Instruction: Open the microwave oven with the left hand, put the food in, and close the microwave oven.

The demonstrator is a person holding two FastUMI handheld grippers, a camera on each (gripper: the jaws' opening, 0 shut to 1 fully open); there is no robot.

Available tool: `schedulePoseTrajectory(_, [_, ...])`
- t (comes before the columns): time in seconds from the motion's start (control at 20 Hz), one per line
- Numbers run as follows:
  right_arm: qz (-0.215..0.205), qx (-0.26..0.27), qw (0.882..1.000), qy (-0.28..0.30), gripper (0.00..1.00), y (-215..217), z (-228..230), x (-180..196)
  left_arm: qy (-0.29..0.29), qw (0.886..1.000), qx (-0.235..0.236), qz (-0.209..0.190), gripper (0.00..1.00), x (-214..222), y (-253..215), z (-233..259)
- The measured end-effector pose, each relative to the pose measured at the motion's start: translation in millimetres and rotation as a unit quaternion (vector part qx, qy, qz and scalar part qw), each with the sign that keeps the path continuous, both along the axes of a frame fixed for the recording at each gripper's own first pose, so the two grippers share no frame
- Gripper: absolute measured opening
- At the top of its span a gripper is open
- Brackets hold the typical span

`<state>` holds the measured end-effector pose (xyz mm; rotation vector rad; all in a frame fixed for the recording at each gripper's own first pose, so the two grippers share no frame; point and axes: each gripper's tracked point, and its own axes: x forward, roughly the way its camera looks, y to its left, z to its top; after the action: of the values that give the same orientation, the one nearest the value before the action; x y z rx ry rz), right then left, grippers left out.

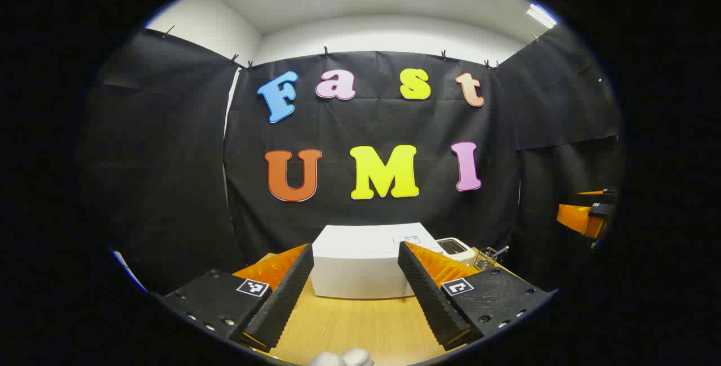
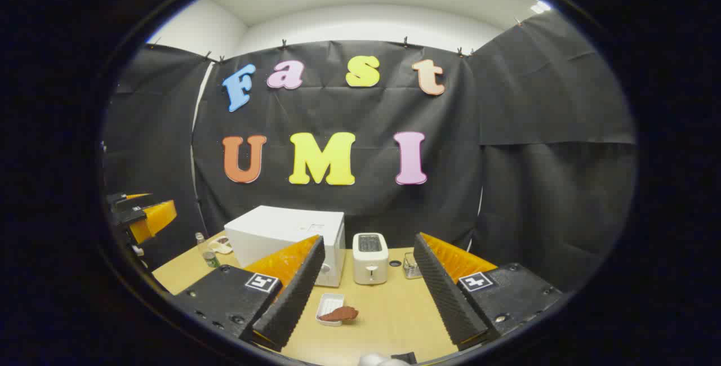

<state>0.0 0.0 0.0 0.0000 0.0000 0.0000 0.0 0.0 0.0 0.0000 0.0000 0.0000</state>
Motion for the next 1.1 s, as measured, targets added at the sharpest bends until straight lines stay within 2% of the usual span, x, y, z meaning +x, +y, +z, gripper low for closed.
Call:
schedulePoseTrajectory(0.05, [-0.002, 0.001, 1.0, 0.001, 0.92, 0.6, 0.0, 0.6, -0.001, 1.0, 0.001, 0.002, 0.95, 0.4, 2.6, -0.1])
schedulePoseTrajectory(0.1, [-0.002, 0.001, 1.0, 0.002, 1.0, -1.0, -2.9, 1.2, -0.001, 1.0, 0.002, 0.003, 0.95, -0.7, 3.3, -0.7])
schedulePoseTrajectory(0.3, [-0.002, 0.007, 1.0, 0.003, 1.0, 0.2, -3.6, 3.0, -0.001, 1.0, 0.01, 0.003, 0.95, 0.6, 5.7, -1.4])
schedulePoseTrajectory(0.35, [-0.002, 0.007, 1.0, 0.002, 0.92, 1.0, -3.0, 4.6, 0.0, 1.0, 0.01, 0.003, 0.95, 1.1, 4.6, -2.2])
schedulePoseTrajectory(0.4, [-0.001, 0.006, 1.0, 0.003, 1.0, 1.4, -4.4, 5.0, -0.001, 1.0, 0.011, 0.003, 0.95, 0.3, 4.3, -1.5])
schedulePoseTrajectory(0.85, [0.002, 0.007, 1.0, -0.004, 1.0, -10.1, 5.2, 13.1, -0.009, 1.0, 0.02, 0.012, 0.95, 16.0, -3.2, -5.4])
schedulePoseTrajectory(1.1, [0.01, 0.013, 1.0, -0.012, 1.0, -34.0, 24.0, 31.4, -0.002, 1.0, 0.029, 0.012, 0.95, 42.4, -36.3, -29.8])
